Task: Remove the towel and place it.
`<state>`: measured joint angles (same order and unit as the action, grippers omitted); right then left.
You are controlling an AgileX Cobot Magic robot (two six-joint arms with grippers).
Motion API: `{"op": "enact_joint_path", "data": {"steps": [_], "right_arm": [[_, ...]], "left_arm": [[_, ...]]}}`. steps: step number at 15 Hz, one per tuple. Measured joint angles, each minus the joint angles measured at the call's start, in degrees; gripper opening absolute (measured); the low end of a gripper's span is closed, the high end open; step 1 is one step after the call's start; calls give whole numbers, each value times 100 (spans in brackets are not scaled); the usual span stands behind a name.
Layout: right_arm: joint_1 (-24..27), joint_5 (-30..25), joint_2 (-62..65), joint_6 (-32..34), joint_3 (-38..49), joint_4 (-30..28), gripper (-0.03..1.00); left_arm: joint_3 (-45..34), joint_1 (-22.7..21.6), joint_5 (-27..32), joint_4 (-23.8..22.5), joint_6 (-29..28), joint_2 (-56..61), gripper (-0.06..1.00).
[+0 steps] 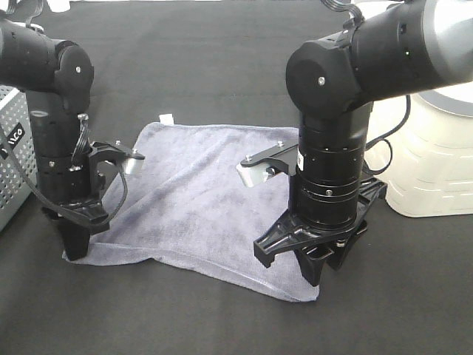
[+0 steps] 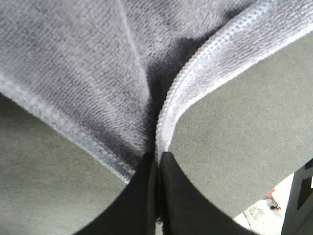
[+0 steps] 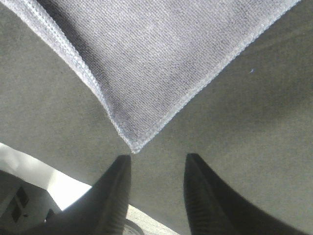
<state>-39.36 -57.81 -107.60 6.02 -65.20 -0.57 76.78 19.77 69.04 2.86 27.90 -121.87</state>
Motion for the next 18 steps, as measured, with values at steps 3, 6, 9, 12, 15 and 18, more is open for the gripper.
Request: {"op": "enact_joint_path", "data": {"steps": [3,6,9,12,15,18], "right_arm": [[0,-92,0,-17,0,0,37],[0,-97,0,-69,0,0,37],[0,-97,0,-109,0,0,37],[0,-103,0,-120,0,0,37],[0,-92,0,-143,0,0,37],[0,115,46,57,0,0,37]], "left_arm": [[-390,0,-6,-120,11,0,6],[-447,0,6,-189,-183,0,30],[-447,0,6,-138,-418,6,50],[-407,0,17,229,-487,304,52],[-304,0,-11,361,-705,567,52],[-304,74,-699,607,-882,521,40]]}}
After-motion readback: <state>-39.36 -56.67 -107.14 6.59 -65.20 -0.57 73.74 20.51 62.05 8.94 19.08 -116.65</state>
